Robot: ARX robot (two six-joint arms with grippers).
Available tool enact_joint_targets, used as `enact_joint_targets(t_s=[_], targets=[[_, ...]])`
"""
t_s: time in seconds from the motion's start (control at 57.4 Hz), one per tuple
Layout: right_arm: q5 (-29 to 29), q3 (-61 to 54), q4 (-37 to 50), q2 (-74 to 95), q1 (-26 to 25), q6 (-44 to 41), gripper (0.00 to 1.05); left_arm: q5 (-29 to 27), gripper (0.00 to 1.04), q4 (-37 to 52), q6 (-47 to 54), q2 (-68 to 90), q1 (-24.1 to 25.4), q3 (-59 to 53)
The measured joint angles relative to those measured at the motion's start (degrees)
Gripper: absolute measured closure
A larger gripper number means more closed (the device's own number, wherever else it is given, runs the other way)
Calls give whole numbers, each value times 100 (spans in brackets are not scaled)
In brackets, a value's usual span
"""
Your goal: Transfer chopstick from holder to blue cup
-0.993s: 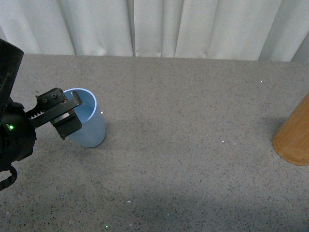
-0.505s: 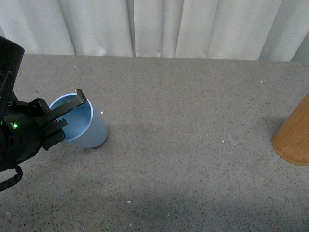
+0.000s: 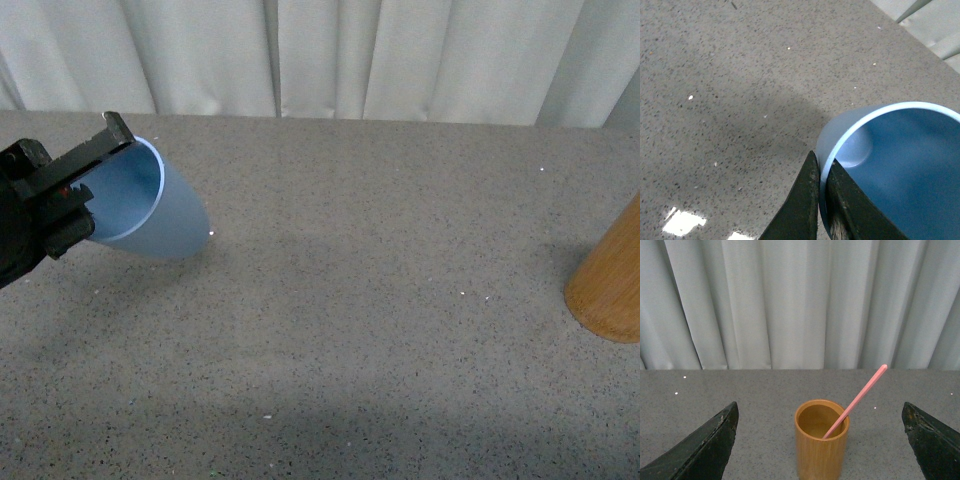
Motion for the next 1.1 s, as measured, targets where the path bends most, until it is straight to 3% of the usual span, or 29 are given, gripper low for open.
enact_joint_targets(t_s=[0.209,0.523,1.098], targets=[[0,0,0,0,0,0,10,389,101,-125,409,66,-61,457],[0,0,0,0,0,0,10,1106,101,-365,1165,575,-610,1064],[-2,0,0,0,0,0,10,1088,101,-621,1650,1139,-1515,1388]])
